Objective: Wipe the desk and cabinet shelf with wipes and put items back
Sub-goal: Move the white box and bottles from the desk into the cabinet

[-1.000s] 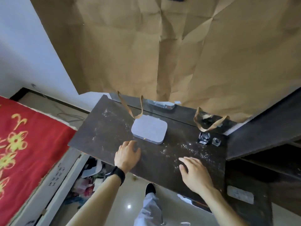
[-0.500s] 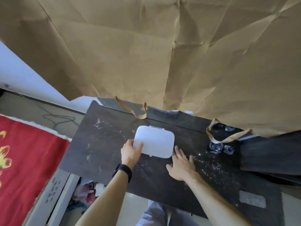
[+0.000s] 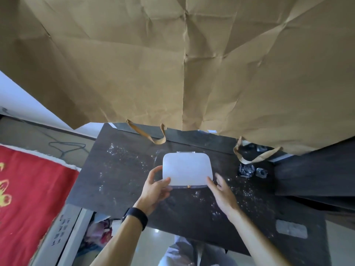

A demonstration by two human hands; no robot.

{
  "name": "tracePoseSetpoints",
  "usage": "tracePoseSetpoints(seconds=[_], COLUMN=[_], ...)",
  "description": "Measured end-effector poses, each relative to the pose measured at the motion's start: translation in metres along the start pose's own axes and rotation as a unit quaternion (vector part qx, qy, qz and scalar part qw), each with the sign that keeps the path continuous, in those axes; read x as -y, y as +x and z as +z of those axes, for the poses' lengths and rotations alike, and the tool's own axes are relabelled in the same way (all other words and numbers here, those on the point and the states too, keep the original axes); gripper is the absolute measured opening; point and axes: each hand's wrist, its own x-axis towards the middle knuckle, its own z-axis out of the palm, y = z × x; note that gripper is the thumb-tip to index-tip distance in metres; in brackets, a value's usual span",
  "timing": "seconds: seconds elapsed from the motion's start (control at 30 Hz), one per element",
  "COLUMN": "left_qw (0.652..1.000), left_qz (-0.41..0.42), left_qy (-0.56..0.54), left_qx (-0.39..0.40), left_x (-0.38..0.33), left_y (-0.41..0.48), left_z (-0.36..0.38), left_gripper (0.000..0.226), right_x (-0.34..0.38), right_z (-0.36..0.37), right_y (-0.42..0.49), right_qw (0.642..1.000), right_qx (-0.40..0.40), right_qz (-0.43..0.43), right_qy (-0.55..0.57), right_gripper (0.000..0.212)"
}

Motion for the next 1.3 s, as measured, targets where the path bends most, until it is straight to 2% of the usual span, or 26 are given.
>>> tracePoseSetpoints(seconds=[0.07,0.13,0.2,0.3,0.47,0.6,0.7,0.8,0.97,1.17,1.3], left_qw=[1.000,0.998,0.992,0.983,0.969,0.956,0.950,0.944,0.896,0.866,0.866], left_qz=[-0.006,-0.007,-0.005,-0.005,-0.009,0.007,0.051,0.156,0.299,0.341,0.334], left_qy=[-0.003,0.004,0.017,0.060,0.128,0.191,0.236,0.266,0.327,0.364,0.372], left_qx=[0.023,0.069,0.127,0.173,0.209,0.223,0.198,0.116,0.033,0.028,0.019], left_x=[0.006,0.014,0.022,0.035,0.066,0.091,0.098,0.092,0.063,0.056,0.060], left_y=[-0.016,-0.030,-0.042,-0.057,-0.091,-0.129,-0.140,-0.144,-0.145,-0.151,-0.151], left_z=[0.016,0.036,0.057,0.093,0.167,0.233,0.279,0.321,0.371,0.399,0.401], left_gripper=[0.044,0.045,0.050,0.057,0.060,0.044,0.039,0.053,0.073,0.078,0.089], right_x=[-0.006,-0.015,-0.025,-0.052,-0.111,-0.162,-0.191,-0.209,-0.210,-0.188,-0.162], right_z=[-0.006,-0.014,-0.025,-0.052,-0.117,-0.180,-0.228,-0.273,-0.320,-0.334,-0.335], right_y=[-0.021,-0.043,-0.066,-0.096,-0.144,-0.177,-0.196,-0.200,-0.182,-0.135,-0.100], right_qw=[0.972,0.948,0.938,0.912,0.890,0.864,0.852,0.842,0.854,0.860,0.859], right_qx=[0.010,-0.002,-0.066,-0.131,-0.184,-0.195,-0.209,-0.213,-0.201,-0.156,-0.152], right_qz=[0.075,0.059,0.011,-0.016,-0.006,0.014,0.010,0.003,-0.037,-0.017,-0.008], right_qy=[0.222,0.313,0.341,0.389,0.417,0.465,0.480,0.496,0.478,0.486,0.490], right_gripper=[0.078,0.068,0.059,0.057,0.056,0.050,0.051,0.041,0.039,0.048,0.052])
